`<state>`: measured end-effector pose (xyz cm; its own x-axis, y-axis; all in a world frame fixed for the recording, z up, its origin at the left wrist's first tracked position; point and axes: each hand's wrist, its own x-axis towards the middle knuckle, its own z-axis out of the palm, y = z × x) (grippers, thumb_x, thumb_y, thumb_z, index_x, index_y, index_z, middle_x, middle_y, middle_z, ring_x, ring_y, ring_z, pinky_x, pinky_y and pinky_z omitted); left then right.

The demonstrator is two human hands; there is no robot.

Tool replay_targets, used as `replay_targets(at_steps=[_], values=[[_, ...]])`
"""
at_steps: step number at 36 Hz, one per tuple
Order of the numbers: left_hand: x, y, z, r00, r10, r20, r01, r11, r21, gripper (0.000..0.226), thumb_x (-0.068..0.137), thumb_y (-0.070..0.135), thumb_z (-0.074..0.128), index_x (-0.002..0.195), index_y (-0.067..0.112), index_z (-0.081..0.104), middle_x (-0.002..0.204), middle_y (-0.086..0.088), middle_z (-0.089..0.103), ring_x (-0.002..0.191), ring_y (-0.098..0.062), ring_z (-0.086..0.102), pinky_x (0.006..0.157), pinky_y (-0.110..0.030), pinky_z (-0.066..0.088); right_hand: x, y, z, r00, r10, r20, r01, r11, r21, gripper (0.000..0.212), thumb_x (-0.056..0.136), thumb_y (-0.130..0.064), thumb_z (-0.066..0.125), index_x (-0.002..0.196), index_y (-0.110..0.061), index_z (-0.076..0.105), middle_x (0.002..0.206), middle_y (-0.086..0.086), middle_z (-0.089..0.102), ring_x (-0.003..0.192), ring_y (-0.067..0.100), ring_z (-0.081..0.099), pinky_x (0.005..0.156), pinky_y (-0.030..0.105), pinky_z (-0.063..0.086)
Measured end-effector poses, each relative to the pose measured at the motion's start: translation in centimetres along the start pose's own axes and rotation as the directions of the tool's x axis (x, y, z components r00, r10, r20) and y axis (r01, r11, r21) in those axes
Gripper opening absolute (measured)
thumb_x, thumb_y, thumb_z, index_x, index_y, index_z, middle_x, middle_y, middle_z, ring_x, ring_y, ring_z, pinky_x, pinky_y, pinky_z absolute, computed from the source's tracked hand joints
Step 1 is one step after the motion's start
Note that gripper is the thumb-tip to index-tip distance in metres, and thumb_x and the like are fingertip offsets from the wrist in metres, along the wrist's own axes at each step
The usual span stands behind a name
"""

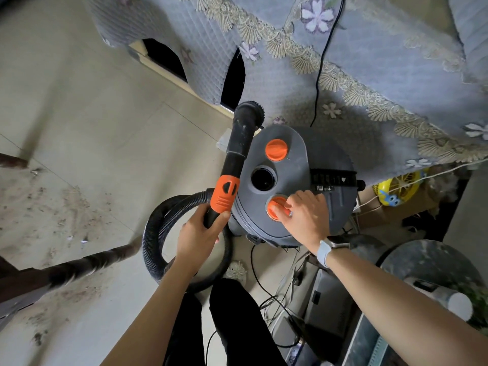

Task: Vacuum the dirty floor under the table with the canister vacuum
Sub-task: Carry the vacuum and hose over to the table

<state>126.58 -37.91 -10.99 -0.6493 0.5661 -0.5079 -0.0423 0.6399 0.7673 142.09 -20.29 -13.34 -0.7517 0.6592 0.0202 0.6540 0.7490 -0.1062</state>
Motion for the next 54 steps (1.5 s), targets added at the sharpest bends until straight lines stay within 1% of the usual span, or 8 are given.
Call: replay_targets(at_steps=[5,9,23,35,39,42,46,54], values=[[0.2,-0.1,0.0,1.000,-0.014,-0.007,0.014,1.000,-0.008,0.049,0.065,0.067,0.049,0.079,0.020,0.054,0.061,-0.004,0.063,0.051,-0.017,0.058,0.069,-0.048,0.052,6.0,0.6,-1.2,0.995,0.086,-0.059,-0.067,0.961,0.268,0.038,0.086,-0.042,0.052,0.096,-0.008,0.066,0.078,0.007,0.063,0.076,0.032,0.060,0.065,0.040,0.047],[0.1,-0.2,-0.3,1.000,-0.017,-0.020,0.017,1.000,-0.025,0.049,0.065,0.068,0.048,0.079,0.021,0.054,0.062,-0.005,0.063,0.049,-0.014,0.057,0.069,-0.046,0.051,10.9,0.6,-1.6,0.985,0.102,0.137,-0.127,0.974,0.186,0.034,0.090,-0.027,0.064,0.117,-0.006,0.061,0.113,0.018,0.058,0.106,0.039,0.052,0.084,0.048,0.043],[0.4,-0.6,0.3,0.999,-0.017,-0.032,0.017,1.000,-0.019,0.046,0.068,0.067,0.049,0.079,0.022,0.053,0.063,-0.004,0.063,0.048,-0.014,0.058,0.066,-0.043,0.052,11.8,0.2,-0.3,0.990,0.062,0.127,-0.079,0.989,0.128,0.019,0.091,-0.012,0.060,0.101,0.004,0.058,0.107,0.023,0.056,0.102,0.039,0.050,0.086,0.042,0.038],[-0.2,-0.7,-0.6,0.998,-0.054,-0.026,0.051,0.994,-0.096,0.041,0.072,0.061,0.054,0.080,0.021,0.055,0.065,-0.005,0.063,0.048,-0.012,0.056,0.064,-0.038,0.049,10.2,-2.6,-0.8,0.952,0.296,0.081,-0.306,0.934,0.183,0.030,0.093,-0.030,0.058,0.109,-0.005,0.063,0.108,0.014,0.059,0.106,0.032,0.052,0.084,0.040,0.041],[-1.1,-1.5,-1.1,0.995,-0.098,-0.006,0.096,0.987,-0.129,0.036,0.075,0.055,0.061,0.084,0.020,0.057,0.064,-0.002,0.063,0.051,-0.013,0.057,0.063,-0.037,0.051,7.8,-7.6,-2.7,0.946,0.235,0.222,-0.323,0.627,0.709,0.026,0.096,-0.030,0.054,0.100,-0.005,0.061,0.088,-0.001,0.062,0.083,0.011,0.057,0.076,0.025,0.045],[-2.6,-2.3,-1.2,0.992,-0.122,-0.001,0.122,0.990,-0.075,0.034,0.079,0.049,0.065,0.086,0.016,0.060,0.066,-0.007,0.065,0.056,-0.018,0.060,0.069,-0.039,0.051,6.2,-12.1,-3.7,0.860,0.083,0.503,-0.499,0.345,0.795,0.016,0.097,-0.030,0.053,0.093,-0.015,0.055,0.079,-0.006,0.061,0.073,0.000,0.056,0.068,0.013,0.044],[-4.8,-3.0,-1.8,0.991,-0.130,-0.023,0.128,0.990,-0.064,0.020,0.085,0.035,0.069,0.082,0.018,0.059,0.062,-0.001,0.061,0.059,-0.015,0.056,0.064,-0.031,0.045,4.2,-16.4,-2.4,0.732,0.103,0.674,-0.680,0.039,0.732,0.039,0.092,-0.028,0.062,0.119,-0.004,0.047,0.082,0.011,0.062,0.074,0.021,0.065,0.081,0.041,0.058],[-9.6,-5.5,-6.3,0.987,-0.158,-0.009,0.155,0.976,-0.150,0.033,0.081,0.046,0.069,0.093,0.016,0.062,0.078,-0.009,0.068,0.073,-0.025,0.066,0.074,-0.041,0.053,1.7,-22.0,-3.6,0.744,0.090,0.662,-0.665,0.195,0.721,0.043,0.094,-0.034,0.055,0.124,-0.006,0.039,0.082,0.011,0.060,0.070,0.031,0.064,0.077,0.046,0.057]])
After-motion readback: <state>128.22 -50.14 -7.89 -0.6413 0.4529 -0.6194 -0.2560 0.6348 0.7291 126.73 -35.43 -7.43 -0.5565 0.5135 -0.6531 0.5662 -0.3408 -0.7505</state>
